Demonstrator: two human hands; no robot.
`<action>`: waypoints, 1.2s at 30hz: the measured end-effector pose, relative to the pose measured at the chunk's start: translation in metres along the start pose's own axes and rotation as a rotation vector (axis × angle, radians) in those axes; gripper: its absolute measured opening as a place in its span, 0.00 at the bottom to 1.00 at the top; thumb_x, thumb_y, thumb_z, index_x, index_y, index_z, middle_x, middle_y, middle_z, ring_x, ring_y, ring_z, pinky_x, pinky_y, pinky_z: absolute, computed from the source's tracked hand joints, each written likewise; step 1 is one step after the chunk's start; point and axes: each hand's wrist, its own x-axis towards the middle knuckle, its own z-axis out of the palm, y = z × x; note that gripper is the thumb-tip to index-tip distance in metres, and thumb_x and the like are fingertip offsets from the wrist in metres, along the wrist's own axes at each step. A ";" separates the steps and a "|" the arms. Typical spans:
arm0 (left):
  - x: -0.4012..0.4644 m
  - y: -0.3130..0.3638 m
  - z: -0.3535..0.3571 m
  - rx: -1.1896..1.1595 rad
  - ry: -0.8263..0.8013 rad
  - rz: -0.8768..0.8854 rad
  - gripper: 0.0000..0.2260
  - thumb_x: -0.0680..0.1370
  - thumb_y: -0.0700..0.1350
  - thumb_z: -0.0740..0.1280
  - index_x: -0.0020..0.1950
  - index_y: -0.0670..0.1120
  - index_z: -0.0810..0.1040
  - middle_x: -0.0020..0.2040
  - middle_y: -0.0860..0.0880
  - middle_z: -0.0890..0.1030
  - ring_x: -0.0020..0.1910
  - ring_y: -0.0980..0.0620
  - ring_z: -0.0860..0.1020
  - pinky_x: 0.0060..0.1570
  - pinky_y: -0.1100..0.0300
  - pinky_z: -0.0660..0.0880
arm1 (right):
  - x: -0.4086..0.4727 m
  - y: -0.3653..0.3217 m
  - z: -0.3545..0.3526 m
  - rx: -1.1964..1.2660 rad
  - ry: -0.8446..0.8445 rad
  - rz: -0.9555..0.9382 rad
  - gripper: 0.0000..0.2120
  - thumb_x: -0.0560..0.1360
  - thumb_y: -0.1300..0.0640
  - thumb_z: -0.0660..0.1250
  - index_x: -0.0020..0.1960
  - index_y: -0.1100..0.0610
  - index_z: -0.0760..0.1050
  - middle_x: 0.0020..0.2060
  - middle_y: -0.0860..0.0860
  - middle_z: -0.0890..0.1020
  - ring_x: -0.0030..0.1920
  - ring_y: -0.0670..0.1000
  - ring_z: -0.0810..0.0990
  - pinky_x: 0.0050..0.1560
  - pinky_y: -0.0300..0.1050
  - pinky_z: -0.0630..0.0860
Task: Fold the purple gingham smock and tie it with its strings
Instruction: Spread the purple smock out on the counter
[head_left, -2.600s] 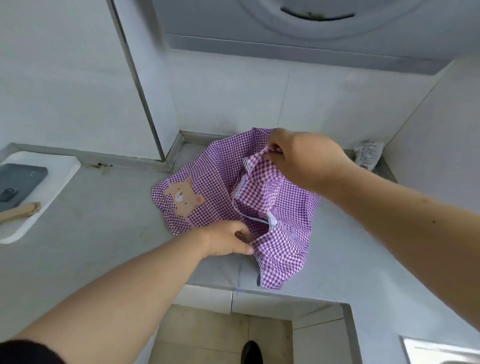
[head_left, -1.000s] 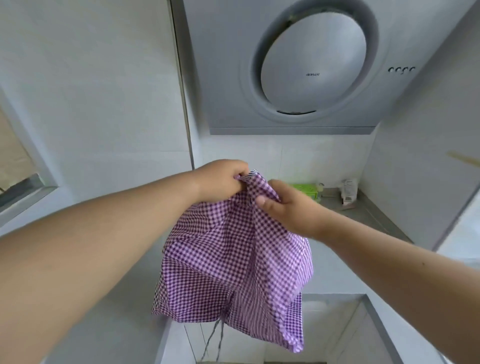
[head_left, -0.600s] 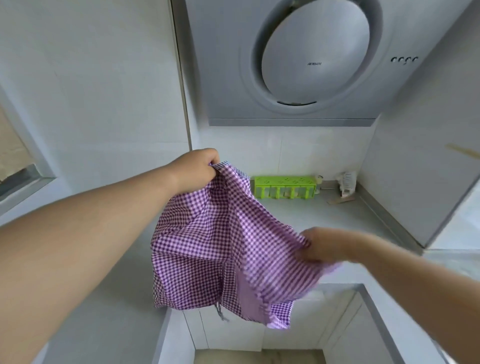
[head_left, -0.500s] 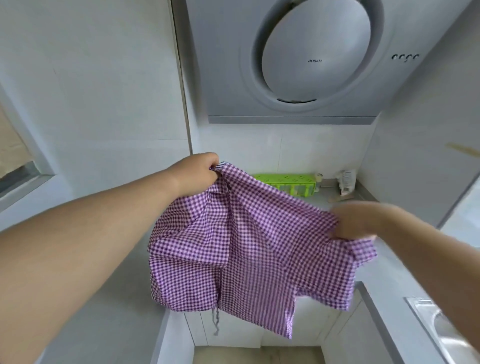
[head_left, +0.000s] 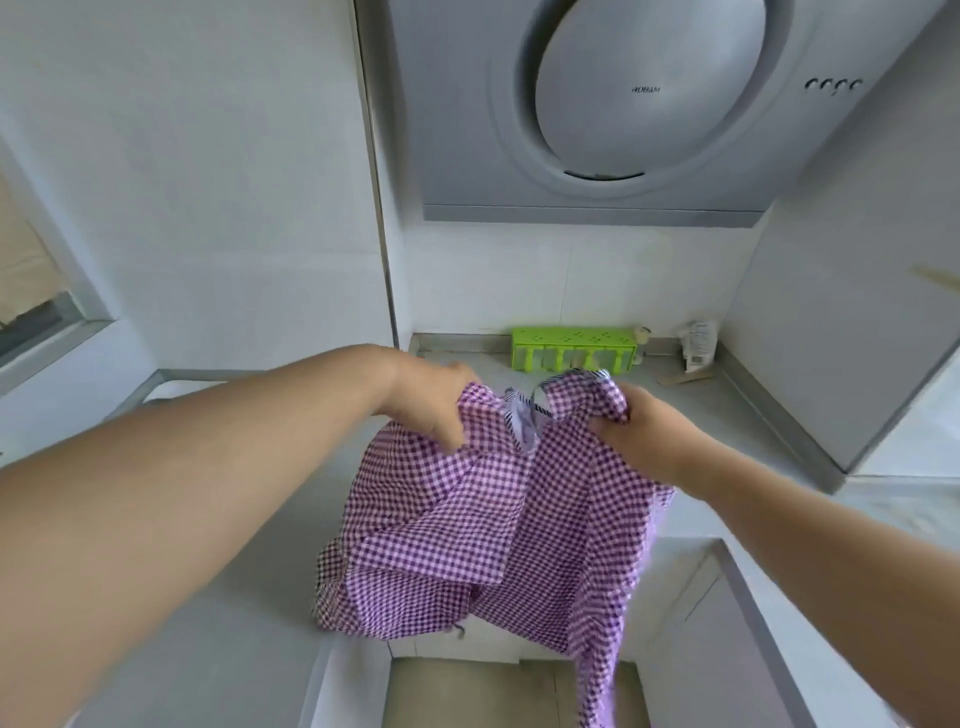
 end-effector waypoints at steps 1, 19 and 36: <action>0.000 -0.006 0.002 0.070 -0.047 -0.013 0.24 0.73 0.40 0.73 0.67 0.47 0.70 0.51 0.49 0.80 0.46 0.53 0.80 0.46 0.56 0.81 | -0.001 0.007 -0.004 -0.071 -0.022 0.018 0.08 0.82 0.47 0.65 0.56 0.51 0.76 0.47 0.49 0.84 0.47 0.51 0.83 0.52 0.53 0.81; 0.028 -0.038 0.008 -0.102 1.065 -0.088 0.11 0.84 0.45 0.57 0.57 0.40 0.76 0.57 0.33 0.81 0.55 0.33 0.79 0.51 0.46 0.75 | 0.015 0.005 -0.058 -0.176 0.569 -0.047 0.04 0.77 0.58 0.61 0.49 0.57 0.74 0.44 0.56 0.79 0.46 0.61 0.78 0.43 0.50 0.71; -0.017 0.037 0.080 0.050 0.466 -0.208 0.15 0.86 0.55 0.58 0.57 0.46 0.78 0.54 0.40 0.83 0.47 0.42 0.81 0.47 0.53 0.76 | -0.034 0.057 -0.078 -0.226 0.252 -0.107 0.09 0.79 0.53 0.61 0.45 0.57 0.71 0.41 0.59 0.79 0.44 0.65 0.79 0.40 0.49 0.68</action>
